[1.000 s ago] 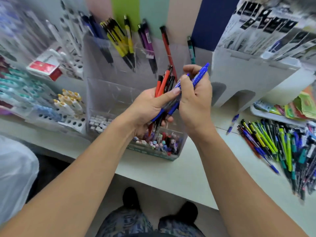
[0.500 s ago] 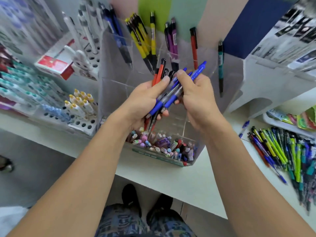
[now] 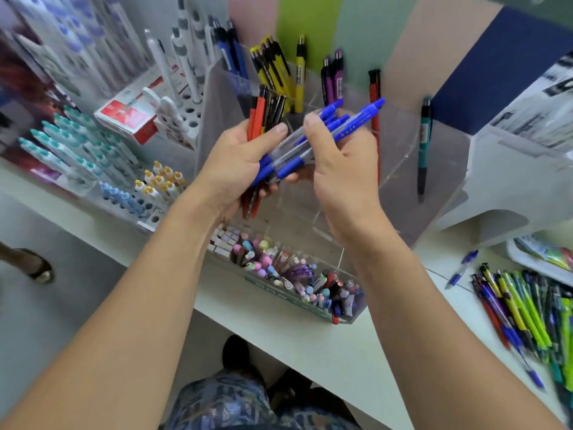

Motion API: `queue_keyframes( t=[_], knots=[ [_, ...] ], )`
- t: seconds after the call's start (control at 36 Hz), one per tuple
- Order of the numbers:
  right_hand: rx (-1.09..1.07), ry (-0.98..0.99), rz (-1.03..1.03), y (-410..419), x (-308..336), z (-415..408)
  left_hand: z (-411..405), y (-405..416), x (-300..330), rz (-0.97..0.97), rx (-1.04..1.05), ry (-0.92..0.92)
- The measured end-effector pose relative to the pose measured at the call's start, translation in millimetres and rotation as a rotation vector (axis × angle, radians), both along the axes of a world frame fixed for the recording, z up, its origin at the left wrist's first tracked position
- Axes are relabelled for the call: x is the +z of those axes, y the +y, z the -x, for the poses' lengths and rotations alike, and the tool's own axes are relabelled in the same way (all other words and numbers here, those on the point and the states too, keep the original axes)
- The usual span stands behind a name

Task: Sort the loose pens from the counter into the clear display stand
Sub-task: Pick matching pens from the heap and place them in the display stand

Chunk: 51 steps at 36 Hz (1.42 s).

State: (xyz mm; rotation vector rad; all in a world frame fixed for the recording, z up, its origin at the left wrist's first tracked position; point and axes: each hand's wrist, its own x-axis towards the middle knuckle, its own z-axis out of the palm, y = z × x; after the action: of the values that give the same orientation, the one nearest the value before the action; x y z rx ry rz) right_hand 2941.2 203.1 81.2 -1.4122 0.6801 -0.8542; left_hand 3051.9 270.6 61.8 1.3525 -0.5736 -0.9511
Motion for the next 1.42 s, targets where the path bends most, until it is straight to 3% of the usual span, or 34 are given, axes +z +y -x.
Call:
queue_keyframes(
  t=[0.17, 0.39, 0.47, 0.56, 0.69, 0.86, 1.06, 1.14, 1.28, 1.42],
  knots=[
    [-0.201, -0.045, 0.135, -13.0, 15.3, -6.3, -27.7, 9.1, -9.8, -0.054, 0.082, -0.146],
    [-0.154, 0.171, 0.643, -6.6, -0.1, -48.1, -67.8, 19.0, -13.3, -0.168, 0.071, -0.395],
    [-0.078, 0.357, 0.665, -4.6, -11.8, -64.0, -72.3, 19.5, -17.0, -0.22, 0.082, -0.578],
    [0.011, 0.559, 0.619, -5.7, -19.9, -76.0, -71.2, 20.0, -17.3, -0.248, 0.098, -0.639],
    [-0.019, 0.627, 0.595, -1.9, -21.6, -84.4, -69.2, 21.7, -24.0, -0.188, 0.17, -0.683],
    [-0.077, 0.594, 0.699, 2.3, -16.6, -88.5, -60.8, 31.2, -26.2, -0.07, 0.332, -0.621],
    [-0.2, 0.408, 0.747, 4.4, -1.5, -89.7, -68.8, 51.2, -21.8, 0.017, 0.124, -0.332],
    [-0.162, 0.521, 0.805, 3.0, 2.6, -96.9, -71.6, 57.3, -20.2, 0.013, 0.063, -0.177],
    [-0.004, 0.911, 0.816, 3.8, -1.4, -104.4, -80.7, 70.5, -25.0, 0.012, -0.049, 0.014],
    [0.063, 0.919, 0.683, 5.4, -11.1, -108.8, -80.7, 74.9, -30.8, -0.002, -0.114, 0.043]
  ],
)
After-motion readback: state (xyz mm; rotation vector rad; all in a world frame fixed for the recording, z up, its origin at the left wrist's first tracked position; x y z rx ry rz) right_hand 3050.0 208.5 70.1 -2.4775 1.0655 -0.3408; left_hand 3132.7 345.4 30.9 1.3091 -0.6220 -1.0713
